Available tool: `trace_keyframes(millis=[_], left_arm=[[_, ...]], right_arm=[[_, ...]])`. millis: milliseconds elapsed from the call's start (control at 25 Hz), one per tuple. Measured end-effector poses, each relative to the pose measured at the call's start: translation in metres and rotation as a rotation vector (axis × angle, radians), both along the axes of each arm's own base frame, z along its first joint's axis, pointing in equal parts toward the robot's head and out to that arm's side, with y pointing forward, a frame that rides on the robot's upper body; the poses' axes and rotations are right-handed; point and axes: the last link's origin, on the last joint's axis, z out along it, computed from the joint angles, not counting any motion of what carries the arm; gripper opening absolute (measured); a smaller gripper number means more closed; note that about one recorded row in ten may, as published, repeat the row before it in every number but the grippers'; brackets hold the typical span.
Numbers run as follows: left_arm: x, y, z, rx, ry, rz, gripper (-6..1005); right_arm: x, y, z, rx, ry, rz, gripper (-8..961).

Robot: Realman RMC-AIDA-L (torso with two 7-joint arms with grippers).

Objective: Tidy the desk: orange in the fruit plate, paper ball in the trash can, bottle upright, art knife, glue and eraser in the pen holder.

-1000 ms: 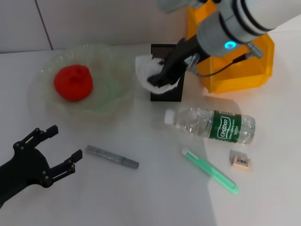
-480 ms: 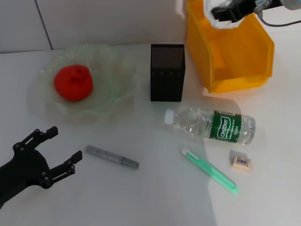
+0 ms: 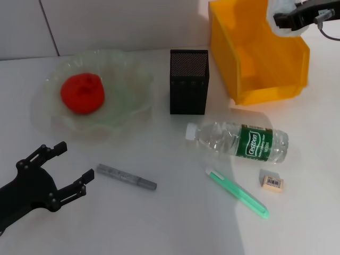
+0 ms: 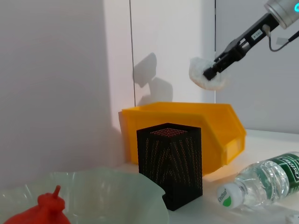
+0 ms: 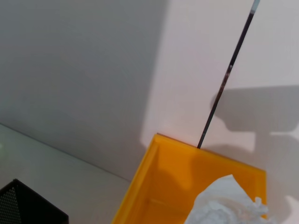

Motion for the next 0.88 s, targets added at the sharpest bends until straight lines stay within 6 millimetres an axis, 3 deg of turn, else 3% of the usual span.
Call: trace_keyframes(millis=[120,360,720,880], left_arm=[[0.0,0.0,0.0,-0.001,-0.002,0.0,872],[0.0,-0.001,-0.001,-0.003,-0.006,0.002,872],[0.0,-0.003,-0.001,-0.007,-0.009,0.003,872],[0.0,-0.004,-0.001,-0.008,-0.012,0.001,872]], right_arm=[[0.009,0.002,-0.006,-0.001,0.002,-0.016,416],[0.017,0.004,-0.014,-0.015,0.008,-0.04,608],[0.015,0.003,-0.013,-0.021,0.005,-0.035,727],[0.0,-0.004,-0.007,-0.051,0.0,-0.006,745]])
